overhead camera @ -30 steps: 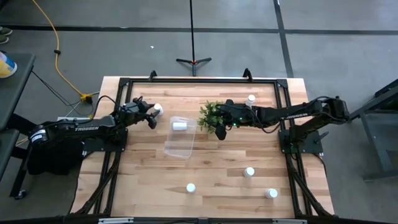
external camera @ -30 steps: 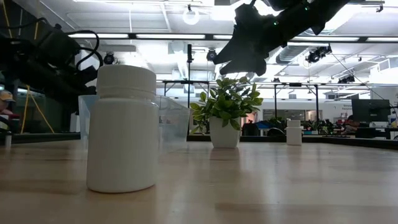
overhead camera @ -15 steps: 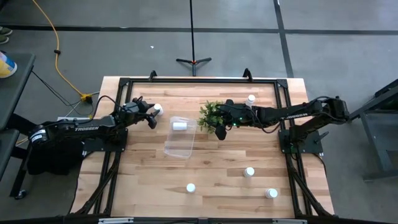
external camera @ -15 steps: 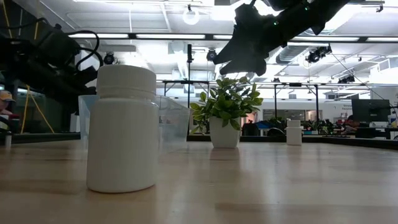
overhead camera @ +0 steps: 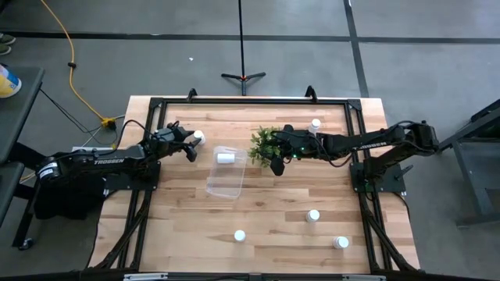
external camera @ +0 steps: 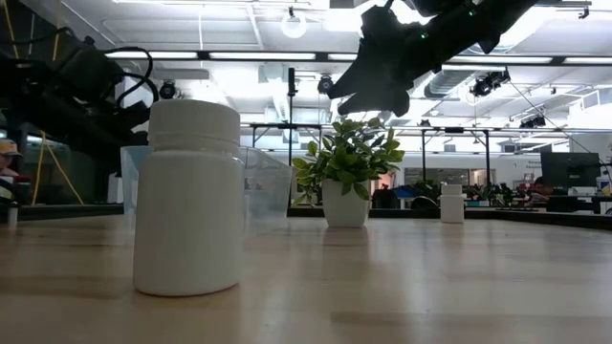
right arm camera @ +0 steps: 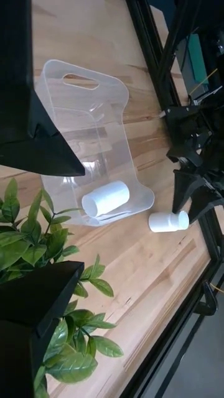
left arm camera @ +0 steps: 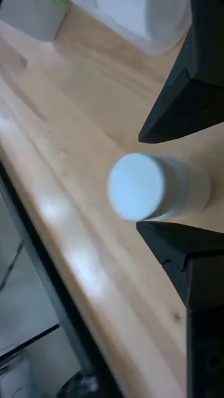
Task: Pick and place pill bottles into a basket
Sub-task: Put the white pill bottle into the transparent bin
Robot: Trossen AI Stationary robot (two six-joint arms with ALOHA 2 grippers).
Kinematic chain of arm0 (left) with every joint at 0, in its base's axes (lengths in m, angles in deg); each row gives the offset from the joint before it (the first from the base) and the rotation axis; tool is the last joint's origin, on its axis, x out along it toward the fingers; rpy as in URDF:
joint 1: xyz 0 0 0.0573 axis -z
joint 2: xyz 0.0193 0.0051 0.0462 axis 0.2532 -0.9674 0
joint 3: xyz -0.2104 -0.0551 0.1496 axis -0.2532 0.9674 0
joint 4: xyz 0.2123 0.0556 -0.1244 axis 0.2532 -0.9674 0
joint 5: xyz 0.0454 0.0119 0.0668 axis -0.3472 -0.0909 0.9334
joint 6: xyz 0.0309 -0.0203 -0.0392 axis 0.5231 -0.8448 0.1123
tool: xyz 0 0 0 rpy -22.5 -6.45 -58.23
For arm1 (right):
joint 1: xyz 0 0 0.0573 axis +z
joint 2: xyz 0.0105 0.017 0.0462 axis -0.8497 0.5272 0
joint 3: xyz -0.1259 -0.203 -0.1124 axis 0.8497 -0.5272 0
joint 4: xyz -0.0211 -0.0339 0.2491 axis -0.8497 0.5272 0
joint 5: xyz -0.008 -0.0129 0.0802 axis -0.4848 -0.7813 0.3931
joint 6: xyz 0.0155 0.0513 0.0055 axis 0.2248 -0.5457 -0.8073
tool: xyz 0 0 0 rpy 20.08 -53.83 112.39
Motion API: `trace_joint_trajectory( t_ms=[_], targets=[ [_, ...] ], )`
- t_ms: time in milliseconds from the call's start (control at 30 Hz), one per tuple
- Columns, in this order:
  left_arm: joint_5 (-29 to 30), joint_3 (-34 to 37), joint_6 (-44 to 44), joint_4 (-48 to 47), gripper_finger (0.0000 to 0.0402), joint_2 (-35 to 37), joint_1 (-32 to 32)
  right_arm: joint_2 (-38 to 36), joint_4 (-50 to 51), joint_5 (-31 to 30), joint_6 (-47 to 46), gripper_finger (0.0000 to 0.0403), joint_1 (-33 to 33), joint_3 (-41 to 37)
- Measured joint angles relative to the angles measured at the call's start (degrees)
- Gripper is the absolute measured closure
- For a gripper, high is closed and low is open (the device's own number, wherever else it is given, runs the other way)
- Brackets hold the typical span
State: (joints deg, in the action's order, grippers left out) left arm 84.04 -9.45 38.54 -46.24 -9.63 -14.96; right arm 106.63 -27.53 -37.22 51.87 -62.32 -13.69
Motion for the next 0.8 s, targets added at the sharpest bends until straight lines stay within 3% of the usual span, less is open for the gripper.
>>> trace_joint_trajectory(
  t_ms=[267,600,800],
  targets=[
    [0.14,0.02,1.27,-1.16,0.0145,-0.65,0.00,0.00,0.01,-0.02,0.00,0.0178,0.00,0.00],
    [1.20,-0.07,0.77,1.86,0.0028,-5.07,0.00,0.00,0.03,-0.02,0.00,0.0178,0.00,0.00],
    [1.80,-0.07,0.21,9.26,0.0023,-9.92,0.01,0.00,0.03,-0.02,0.00,0.0178,0.00,0.00]
  ],
)
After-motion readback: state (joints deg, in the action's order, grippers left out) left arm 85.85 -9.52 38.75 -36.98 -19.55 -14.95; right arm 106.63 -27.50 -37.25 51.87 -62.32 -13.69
